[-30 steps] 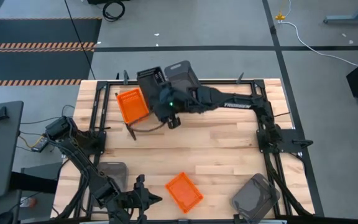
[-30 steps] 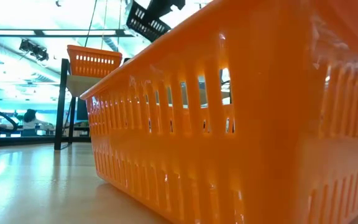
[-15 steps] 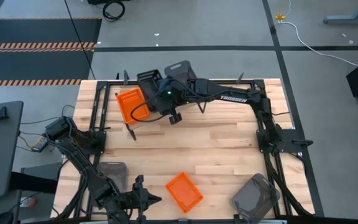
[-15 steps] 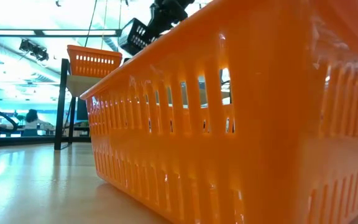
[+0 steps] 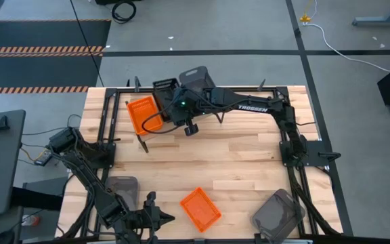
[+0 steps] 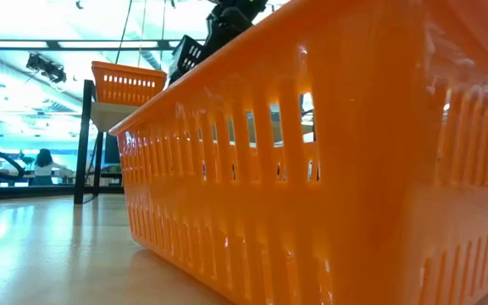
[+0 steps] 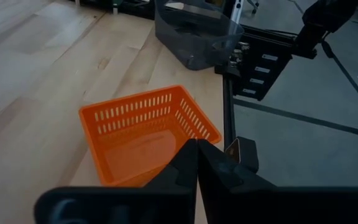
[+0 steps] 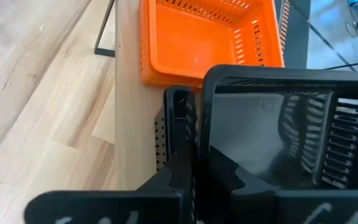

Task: Stack baskets on shelf by color
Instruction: Stack the black bin on top of the black bin on the shelf

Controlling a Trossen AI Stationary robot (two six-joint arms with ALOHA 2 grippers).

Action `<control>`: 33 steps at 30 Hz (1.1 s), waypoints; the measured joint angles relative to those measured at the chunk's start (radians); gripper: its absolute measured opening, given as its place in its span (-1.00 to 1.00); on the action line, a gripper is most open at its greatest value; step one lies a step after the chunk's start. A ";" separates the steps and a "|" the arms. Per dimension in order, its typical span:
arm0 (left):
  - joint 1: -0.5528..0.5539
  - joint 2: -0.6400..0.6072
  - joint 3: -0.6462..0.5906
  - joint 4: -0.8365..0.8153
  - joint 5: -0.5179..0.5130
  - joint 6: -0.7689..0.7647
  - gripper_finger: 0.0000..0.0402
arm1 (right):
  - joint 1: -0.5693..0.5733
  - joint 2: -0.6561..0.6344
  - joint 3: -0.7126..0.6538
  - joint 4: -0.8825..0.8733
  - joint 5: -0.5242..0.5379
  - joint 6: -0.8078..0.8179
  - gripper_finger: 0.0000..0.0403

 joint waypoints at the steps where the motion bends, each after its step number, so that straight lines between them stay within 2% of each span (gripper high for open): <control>1: 0.000 0.000 0.000 0.000 0.000 0.000 -0.94 | 0.000 0.000 0.000 0.001 0.000 0.001 -0.84; 10: 0.000 0.000 0.000 0.000 0.000 0.000 -0.90 | 0.000 0.000 0.000 0.000 0.000 0.002 -0.66; 24: 0.000 0.000 0.000 0.000 0.001 -0.001 -0.90 | -0.021 0.000 0.000 0.000 0.045 0.055 -0.19; 28: 0.000 0.000 0.000 0.000 0.001 -0.001 -0.92 | -0.024 0.000 0.000 0.001 0.045 0.056 -0.16; 33: 0.000 0.000 0.000 0.000 0.001 -0.001 -0.94 | -0.023 -0.002 -0.027 0.013 0.044 0.056 -0.21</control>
